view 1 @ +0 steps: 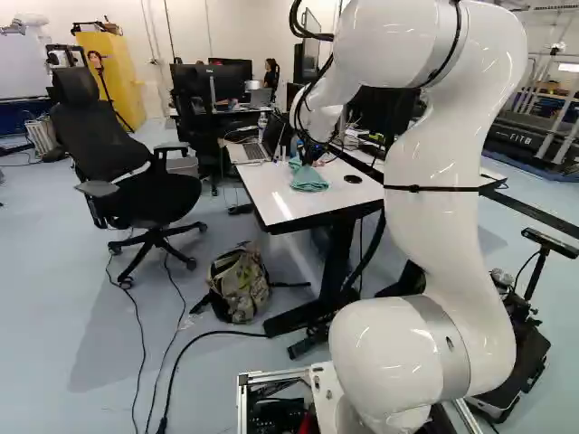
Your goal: Clean the table with the green towel
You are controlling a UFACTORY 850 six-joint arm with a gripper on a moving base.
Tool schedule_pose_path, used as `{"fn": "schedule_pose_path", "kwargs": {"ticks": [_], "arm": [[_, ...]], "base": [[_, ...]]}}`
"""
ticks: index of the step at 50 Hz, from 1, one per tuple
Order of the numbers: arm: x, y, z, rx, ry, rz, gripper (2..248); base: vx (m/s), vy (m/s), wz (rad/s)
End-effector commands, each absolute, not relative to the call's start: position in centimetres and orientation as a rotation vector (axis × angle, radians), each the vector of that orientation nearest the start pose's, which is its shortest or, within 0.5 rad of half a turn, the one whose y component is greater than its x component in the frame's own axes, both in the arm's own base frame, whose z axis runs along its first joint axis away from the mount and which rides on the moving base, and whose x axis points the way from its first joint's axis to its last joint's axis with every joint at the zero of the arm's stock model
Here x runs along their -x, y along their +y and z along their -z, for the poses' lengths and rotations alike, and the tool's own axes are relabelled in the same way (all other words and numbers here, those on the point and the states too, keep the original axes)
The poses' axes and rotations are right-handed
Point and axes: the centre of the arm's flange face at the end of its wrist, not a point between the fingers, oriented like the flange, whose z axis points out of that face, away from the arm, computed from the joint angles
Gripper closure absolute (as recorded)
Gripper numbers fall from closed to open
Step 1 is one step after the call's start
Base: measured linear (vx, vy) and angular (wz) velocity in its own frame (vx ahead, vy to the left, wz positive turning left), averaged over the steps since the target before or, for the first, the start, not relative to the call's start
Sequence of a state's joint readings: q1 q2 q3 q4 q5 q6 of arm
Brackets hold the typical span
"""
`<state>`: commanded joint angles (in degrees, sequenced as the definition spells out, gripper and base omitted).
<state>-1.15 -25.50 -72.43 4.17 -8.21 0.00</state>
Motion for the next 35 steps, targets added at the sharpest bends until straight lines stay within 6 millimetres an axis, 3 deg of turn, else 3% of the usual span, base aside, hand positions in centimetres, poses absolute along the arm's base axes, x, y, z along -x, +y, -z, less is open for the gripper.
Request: {"fn": "schedule_pose_path", "kwargs": {"ticks": [35], "arm": [[-61.6,2.3,-46.6,2.929,0.048,1.005,223]], "base": [[0.000,0.000,0.000]]}}
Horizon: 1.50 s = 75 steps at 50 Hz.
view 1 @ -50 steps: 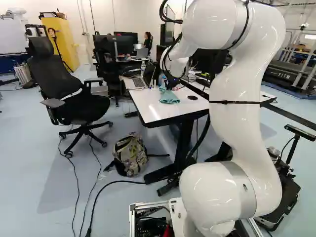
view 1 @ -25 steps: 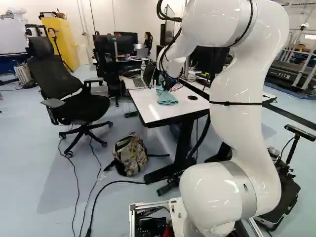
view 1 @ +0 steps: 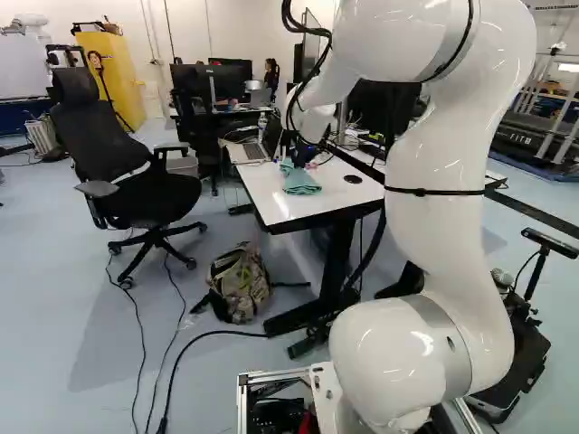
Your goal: Clean the table with the green towel
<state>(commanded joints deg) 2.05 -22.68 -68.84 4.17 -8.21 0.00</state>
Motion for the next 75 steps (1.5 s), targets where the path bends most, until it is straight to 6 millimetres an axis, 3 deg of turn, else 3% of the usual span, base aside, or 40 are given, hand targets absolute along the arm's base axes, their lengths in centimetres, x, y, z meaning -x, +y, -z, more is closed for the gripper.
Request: {"fn": "schedule_pose_path", "kwargs": {"ticks": [16,34,48,75], "arm": [[-60.8,3.7,-46.7,2.925,0.014,0.996,223],[-60.7,3.6,-47.5,2.917,0.016,1.015,223],[-60.9,2.3,-49.2,2.906,0.046,1.063,223],[-63.0,-1.1,-49.0,2.914,0.128,1.088,223]], "base": [[0.000,0.000,0.000],[0.000,0.000,0.000],[0.000,0.000,0.000],[0.000,0.000,0.000]]}}
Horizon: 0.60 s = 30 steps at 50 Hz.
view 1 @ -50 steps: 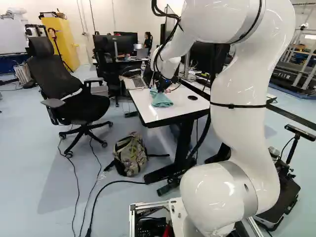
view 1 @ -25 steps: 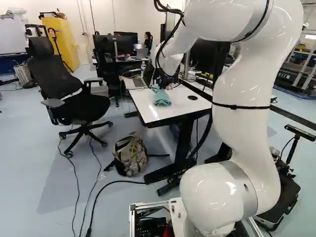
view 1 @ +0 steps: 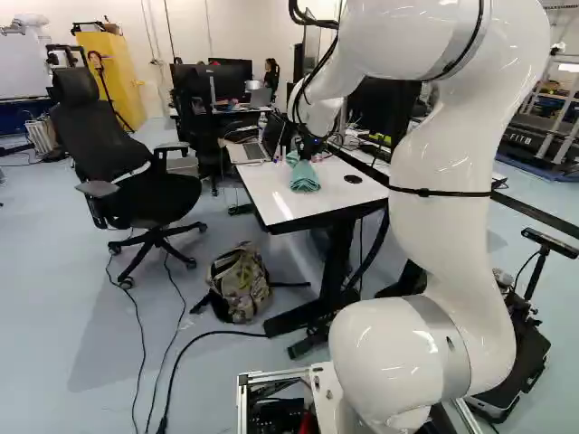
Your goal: Clean the table with the green towel
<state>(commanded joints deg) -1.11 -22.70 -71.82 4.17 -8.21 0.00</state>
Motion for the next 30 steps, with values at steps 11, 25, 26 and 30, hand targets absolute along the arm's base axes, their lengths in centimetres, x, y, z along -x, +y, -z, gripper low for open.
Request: {"fn": "schedule_pose_path", "kwargs": {"ticks": [11,25,26,30], "arm": [[-64.5,-2.7,-48.9,2.915,0.162,1.105,223],[-66.9,-3.8,-48.7,2.909,0.183,1.132,223],[-67.1,-3.8,-48.7,2.908,0.184,1.134,223],[-67.7,-3.9,-48.6,2.906,0.184,1.141,223]], "base": [[0.000,0.000,0.000],[0.000,0.000,0.000],[0.000,0.000,0.000],[0.000,0.000,0.000]]}}
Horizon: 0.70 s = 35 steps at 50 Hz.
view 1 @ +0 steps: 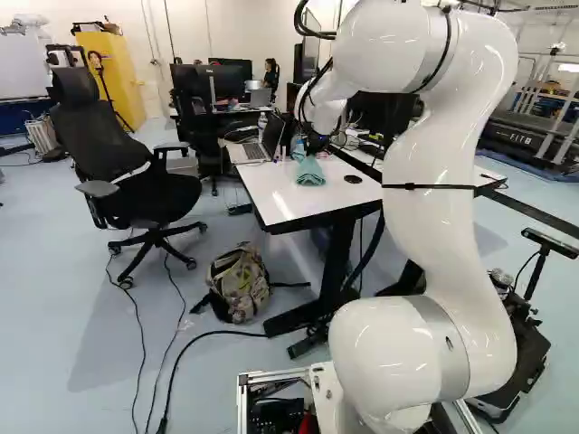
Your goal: Clean the table with the green towel
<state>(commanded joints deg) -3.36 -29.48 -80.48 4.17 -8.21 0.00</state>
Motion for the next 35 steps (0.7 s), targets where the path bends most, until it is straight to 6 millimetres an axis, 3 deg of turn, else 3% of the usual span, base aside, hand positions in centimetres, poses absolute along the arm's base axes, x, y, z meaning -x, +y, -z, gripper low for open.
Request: {"fn": "schedule_pose_path", "kwargs": {"ticks": [24,35], "arm": [[-68.7,-3.9,-48.5,2.901,0.183,1.151,223],[-69.1,-3.9,-47.4,2.909,0.183,1.132,223]], "base": [[0.000,0.000,0.000],[0.000,0.000,0.000]]}}
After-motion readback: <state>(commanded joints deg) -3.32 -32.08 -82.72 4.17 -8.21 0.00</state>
